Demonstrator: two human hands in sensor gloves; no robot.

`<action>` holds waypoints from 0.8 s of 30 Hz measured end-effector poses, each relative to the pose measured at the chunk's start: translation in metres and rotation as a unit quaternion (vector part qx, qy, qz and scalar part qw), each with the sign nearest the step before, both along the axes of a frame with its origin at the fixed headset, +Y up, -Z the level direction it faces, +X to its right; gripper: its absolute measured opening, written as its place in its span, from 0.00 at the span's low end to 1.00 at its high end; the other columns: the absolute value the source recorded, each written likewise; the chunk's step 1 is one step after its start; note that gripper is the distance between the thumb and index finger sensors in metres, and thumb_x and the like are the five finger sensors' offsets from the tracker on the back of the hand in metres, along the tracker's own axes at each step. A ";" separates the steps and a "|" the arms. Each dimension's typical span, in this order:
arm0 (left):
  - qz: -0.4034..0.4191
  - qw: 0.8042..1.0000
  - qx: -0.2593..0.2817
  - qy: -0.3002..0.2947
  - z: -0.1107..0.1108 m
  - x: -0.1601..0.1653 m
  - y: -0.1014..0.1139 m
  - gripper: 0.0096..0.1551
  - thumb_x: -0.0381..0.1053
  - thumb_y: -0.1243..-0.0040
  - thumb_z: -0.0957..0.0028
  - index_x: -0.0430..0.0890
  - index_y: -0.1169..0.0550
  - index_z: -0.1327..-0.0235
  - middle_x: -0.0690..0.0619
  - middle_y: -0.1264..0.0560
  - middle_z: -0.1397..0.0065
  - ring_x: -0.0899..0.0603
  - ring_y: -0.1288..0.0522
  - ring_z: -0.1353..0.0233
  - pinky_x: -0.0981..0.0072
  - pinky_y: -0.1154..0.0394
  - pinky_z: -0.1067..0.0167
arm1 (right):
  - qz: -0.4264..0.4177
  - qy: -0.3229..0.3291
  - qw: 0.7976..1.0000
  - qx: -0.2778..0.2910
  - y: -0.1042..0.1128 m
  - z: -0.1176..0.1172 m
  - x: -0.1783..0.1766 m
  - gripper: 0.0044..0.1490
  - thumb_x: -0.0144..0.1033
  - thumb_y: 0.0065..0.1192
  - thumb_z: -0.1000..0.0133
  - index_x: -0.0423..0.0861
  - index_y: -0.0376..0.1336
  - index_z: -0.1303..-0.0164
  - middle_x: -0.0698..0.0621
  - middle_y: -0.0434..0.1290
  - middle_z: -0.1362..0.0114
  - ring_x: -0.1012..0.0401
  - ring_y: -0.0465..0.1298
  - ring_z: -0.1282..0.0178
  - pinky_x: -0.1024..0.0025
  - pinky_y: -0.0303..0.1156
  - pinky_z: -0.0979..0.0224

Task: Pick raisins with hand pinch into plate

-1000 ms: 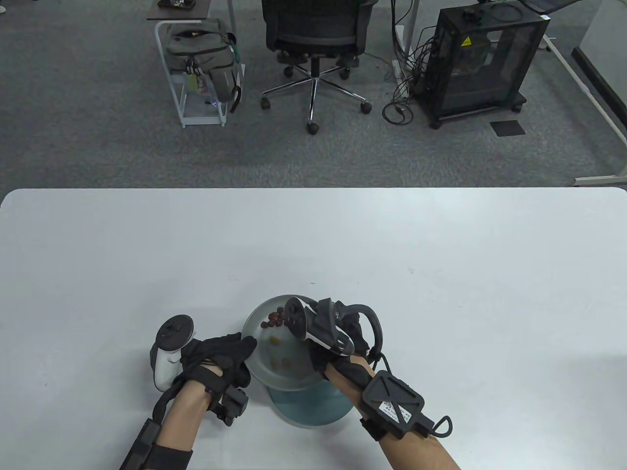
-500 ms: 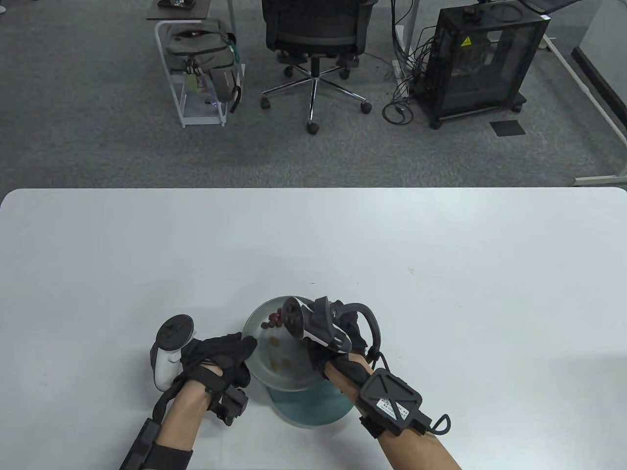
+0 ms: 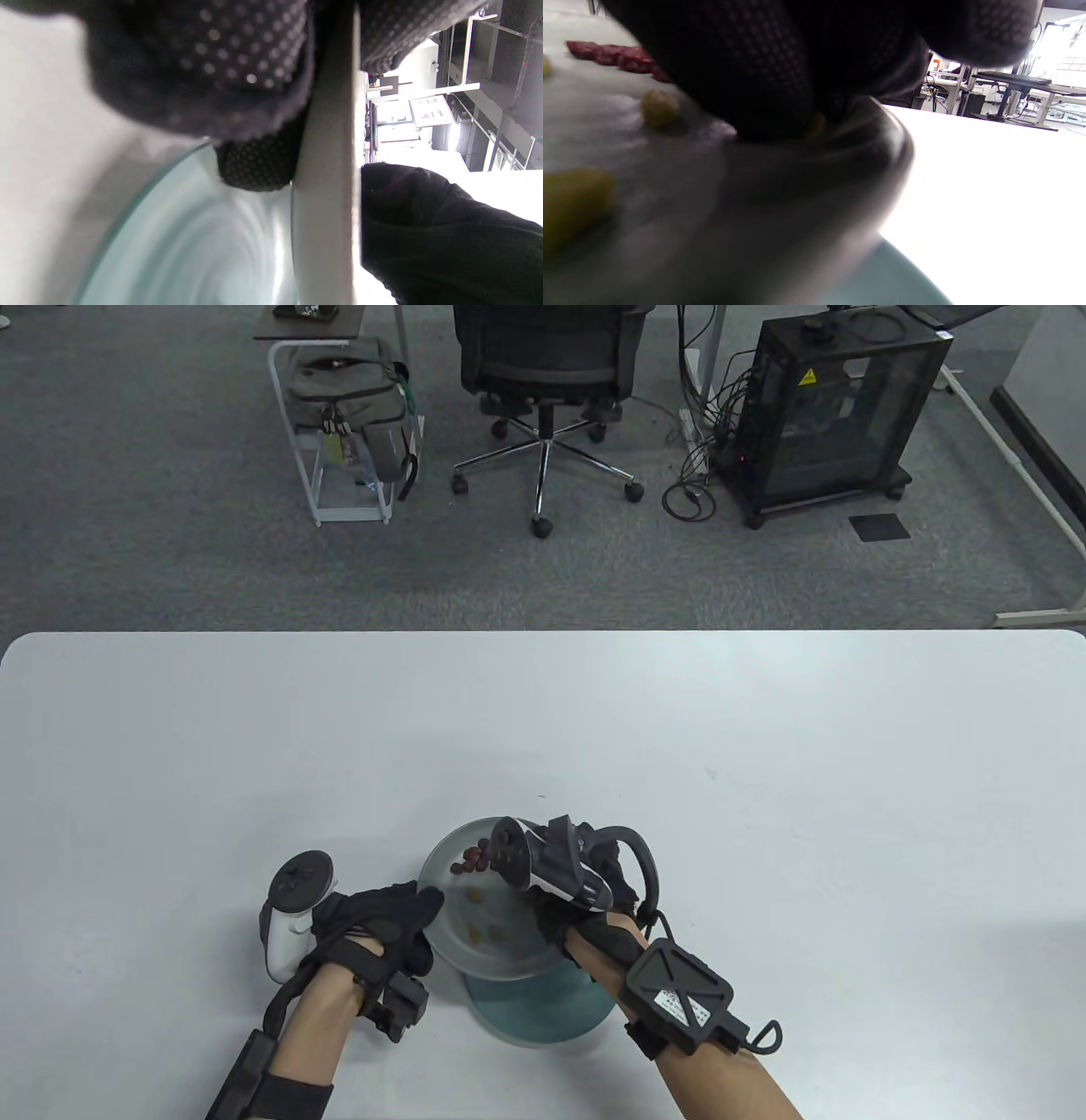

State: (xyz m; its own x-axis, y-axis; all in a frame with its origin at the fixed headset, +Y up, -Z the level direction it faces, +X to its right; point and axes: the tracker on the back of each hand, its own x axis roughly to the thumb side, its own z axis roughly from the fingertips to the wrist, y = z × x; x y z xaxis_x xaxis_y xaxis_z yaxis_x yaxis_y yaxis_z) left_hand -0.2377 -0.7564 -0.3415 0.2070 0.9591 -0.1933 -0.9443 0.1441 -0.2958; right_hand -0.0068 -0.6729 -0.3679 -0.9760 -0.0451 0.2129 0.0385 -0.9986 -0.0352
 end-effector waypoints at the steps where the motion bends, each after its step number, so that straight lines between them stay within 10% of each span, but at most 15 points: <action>1: -0.001 1.000 0.000 0.001 0.000 0.000 0.000 0.28 0.50 0.36 0.47 0.26 0.20 0.51 0.38 0.07 0.63 0.46 0.13 0.79 0.58 0.20 0.77 | 0.002 0.001 1.000 0.000 0.000 0.000 0.000 0.35 0.36 0.88 0.57 0.44 0.70 0.42 0.47 0.86 0.47 0.57 0.83 0.57 0.61 0.81 0.53; 24: -0.002 1.000 -0.006 0.001 0.000 0.003 -0.003 0.29 0.51 0.36 0.46 0.26 0.20 0.52 0.39 0.07 0.63 0.46 0.13 0.79 0.58 0.20 0.77 | 0.026 0.022 0.999 0.000 -0.001 0.002 0.001 0.36 0.37 0.88 0.59 0.44 0.71 0.43 0.49 0.87 0.48 0.57 0.84 0.58 0.62 0.82 0.54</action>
State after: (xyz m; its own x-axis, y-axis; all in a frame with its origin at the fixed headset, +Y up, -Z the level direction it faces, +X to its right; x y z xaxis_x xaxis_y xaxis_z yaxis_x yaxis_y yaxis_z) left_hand -0.2349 -0.7590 -0.3413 0.2101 0.9561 -0.2045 -0.9444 0.1443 -0.2955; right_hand -0.0060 -0.6740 -0.3654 -0.9619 -0.0958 0.2560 0.0892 -0.9953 -0.0374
